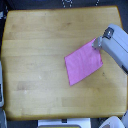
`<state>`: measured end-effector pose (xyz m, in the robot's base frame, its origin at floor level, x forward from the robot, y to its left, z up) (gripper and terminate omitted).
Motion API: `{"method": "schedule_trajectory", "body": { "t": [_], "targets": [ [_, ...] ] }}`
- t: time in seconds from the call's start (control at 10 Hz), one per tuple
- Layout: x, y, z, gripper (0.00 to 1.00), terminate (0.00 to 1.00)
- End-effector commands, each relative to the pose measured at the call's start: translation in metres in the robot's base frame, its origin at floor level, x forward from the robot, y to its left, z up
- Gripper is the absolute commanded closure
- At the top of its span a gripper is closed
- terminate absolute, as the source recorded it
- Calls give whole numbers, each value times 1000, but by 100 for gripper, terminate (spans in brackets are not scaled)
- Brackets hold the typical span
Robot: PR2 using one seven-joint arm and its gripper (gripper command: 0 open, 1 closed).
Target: Folding a cloth
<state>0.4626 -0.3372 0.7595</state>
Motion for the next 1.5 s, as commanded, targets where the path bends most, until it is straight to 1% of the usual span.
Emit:
{"method": "schedule_trajectory", "body": {
  "t": [0.0,0.3,0.4,0.6,0.7,1.4],
  "targets": [
    [-2,-2,-25,0,0],
    [-4,-3,-30,0,0],
    [-4,-3,-29,100,0],
    [8,14,-30,100,0],
    [9,17,-30,100,0],
    [-2,14,-27,100,0]
  ]
}}
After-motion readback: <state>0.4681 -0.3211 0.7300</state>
